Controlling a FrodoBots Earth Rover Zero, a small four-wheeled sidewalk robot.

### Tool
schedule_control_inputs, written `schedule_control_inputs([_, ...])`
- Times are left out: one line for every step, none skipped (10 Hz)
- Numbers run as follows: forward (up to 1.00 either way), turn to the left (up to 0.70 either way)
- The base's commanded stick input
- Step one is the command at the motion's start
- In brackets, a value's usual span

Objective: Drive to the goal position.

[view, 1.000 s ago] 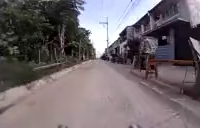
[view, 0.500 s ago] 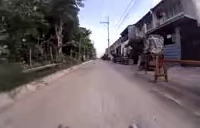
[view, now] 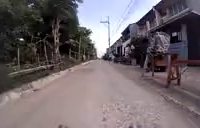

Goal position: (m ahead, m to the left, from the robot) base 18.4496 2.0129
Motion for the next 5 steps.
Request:
schedule_control_inputs([1.0,0.04])
schedule_control_inputs([1.0,0.04])
schedule_control_inputs([1.0,0.04])
schedule_control_inputs([1.0,0.04])
schedule_control_inputs([1.0,0.04])
